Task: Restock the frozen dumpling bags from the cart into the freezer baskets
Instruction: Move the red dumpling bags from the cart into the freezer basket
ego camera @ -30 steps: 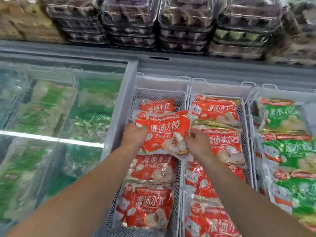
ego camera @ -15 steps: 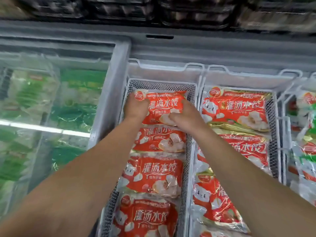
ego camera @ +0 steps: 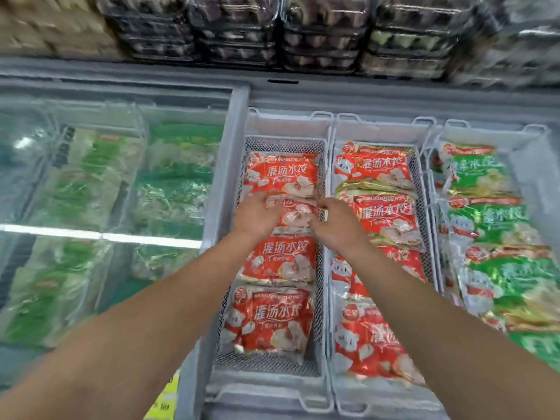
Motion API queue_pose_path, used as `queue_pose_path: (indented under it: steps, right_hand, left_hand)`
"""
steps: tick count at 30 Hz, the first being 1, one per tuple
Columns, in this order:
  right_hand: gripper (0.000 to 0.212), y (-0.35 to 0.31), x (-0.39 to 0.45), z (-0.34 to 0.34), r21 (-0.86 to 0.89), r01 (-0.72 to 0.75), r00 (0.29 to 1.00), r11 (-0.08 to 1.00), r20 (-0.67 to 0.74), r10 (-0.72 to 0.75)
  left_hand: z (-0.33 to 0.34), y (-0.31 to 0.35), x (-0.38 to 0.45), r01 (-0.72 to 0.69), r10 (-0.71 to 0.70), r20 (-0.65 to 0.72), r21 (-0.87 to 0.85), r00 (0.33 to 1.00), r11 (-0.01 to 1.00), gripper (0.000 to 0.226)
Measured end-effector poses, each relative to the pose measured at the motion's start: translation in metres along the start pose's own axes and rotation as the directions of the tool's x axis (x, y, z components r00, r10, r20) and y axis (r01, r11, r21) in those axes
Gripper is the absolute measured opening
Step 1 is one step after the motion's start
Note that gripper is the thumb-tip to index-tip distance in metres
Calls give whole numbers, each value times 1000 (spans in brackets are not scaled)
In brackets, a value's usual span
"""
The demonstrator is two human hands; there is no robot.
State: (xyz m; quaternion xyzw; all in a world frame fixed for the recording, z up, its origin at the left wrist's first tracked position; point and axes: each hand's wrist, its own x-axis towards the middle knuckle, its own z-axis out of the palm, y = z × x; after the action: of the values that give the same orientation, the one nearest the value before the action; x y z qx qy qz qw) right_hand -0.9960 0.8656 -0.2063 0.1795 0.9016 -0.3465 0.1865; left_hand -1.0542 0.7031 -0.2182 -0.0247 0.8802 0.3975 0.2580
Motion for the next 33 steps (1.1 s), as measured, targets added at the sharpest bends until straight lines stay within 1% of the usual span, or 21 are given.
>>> queue_pose_path:
  steps: [4, 6, 10, 14, 15, 16, 18, 20, 24, 26, 28, 30, 33]
  right_hand:
    - [51, -5, -86, 17, -103, 10, 997, 995, -79, -18]
    - [50, -5, -131, 33, -153, -3, 993, 988, -114, -14]
    - [66, -6, -219, 68, -203, -47, 983, 978, -184, 9]
    - [56, -2, -292, 105, -156, -115, 962, 981, -265, 70]
    - [55, 0, -312, 117, -148, -138, 951, 979, -295, 90]
    - [57, 2, -320, 122, -150, -156, 948, 976, -299, 106]
    - [58, 2, -366, 146, -120, -209, 940, 970, -298, 166]
    - [58, 7, -400, 160, -101, -248, 933, 963, -293, 210]
    - [59, 26, -472, 189, -47, -318, 898, 947, -335, 285]
    - [58, 40, -506, 205, -31, -362, 875, 932, -356, 328]
    - [59, 59, -549, 222, 4, -430, 840, 903, -366, 402]
    - [58, 76, -584, 236, 30, -470, 814, 882, -373, 446]
    - [58, 112, -644, 257, 58, -534, 770, 843, -379, 514]
  left_hand:
    - [-15, -24, -79, -130, 123, 57, 152, 991, 980, 50]
    - [-23, -41, -121, -214, 200, 98, 167, 975, 962, 51]
    - [-38, -80, -192, -330, 300, 145, 277, 943, 902, 55]
    - [-50, -117, -245, -452, 389, 238, 344, 890, 823, 60]
    - [-52, -125, -260, -476, 409, 252, 346, 877, 808, 59]
    - [-51, -128, -266, -491, 421, 260, 346, 869, 800, 59]
    - [-51, -142, -301, -536, 452, 302, 322, 839, 780, 56]
    - [-43, -153, -324, -558, 458, 338, 320, 822, 765, 54]
    - [-13, -173, -369, -623, 463, 449, 329, 764, 710, 61]
    - [3, -182, -394, -653, 468, 498, 309, 730, 691, 63]
    - [26, -192, -426, -683, 465, 556, 282, 689, 674, 63]
    - [43, -200, -453, -706, 471, 580, 282, 664, 649, 61]
    - [81, -211, -500, -754, 487, 628, 262, 607, 602, 59]
